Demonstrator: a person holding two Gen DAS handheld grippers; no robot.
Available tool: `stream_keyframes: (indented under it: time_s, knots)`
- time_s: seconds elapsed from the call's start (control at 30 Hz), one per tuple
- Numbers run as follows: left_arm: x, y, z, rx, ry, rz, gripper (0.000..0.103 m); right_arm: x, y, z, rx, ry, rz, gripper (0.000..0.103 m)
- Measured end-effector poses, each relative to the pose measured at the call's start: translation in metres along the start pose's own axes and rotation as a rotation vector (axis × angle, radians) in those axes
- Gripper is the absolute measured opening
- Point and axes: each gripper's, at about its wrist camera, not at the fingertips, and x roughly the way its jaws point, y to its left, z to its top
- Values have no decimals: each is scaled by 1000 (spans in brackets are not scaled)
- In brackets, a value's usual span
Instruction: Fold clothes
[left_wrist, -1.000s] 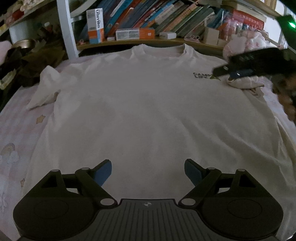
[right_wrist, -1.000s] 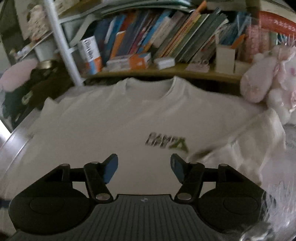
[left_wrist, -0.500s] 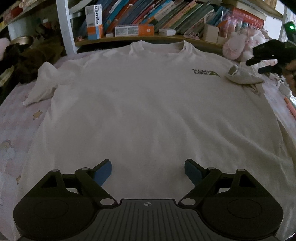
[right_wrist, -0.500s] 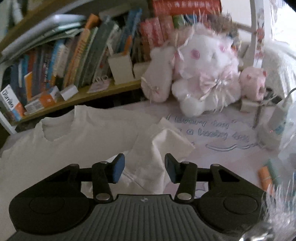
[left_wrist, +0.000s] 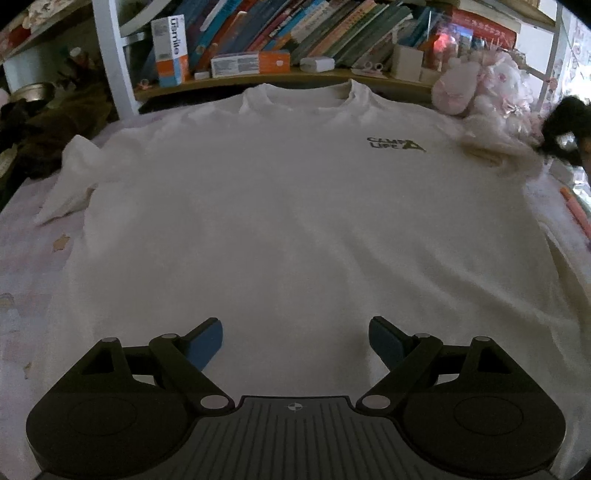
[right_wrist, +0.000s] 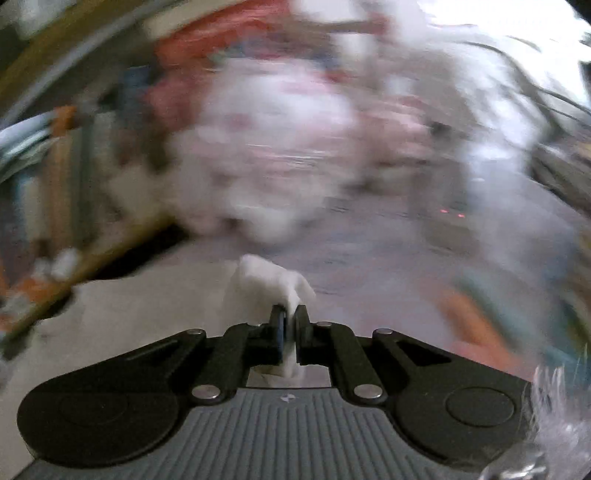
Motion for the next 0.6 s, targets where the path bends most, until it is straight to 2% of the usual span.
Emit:
stream_keyframes:
  time_s: [0.1,0.2,0.33,0.43,0.5,0.6]
  knots:
    - [2,-5,2,10,-1,-9,89,-6,-22,-8,-41,40,-21,31]
    - [3,-10,4,21,-2,-18,89,-17,-31,-10,-115,25,12,41]
    - [3,-16,5,35,2,-21,89,-32,-11,-4,-284,-25,172,47]
    - [1,-18,6,41,-2,-18,89,-31,20,-2,-457,-11,290,51]
    - [-1,-19,6,42,-5,-11,89,-22,42,-3,-551,18,322,52]
    - [-4,-19,4,35,-8,4,89,-2,66,-4,-623,80,345,52]
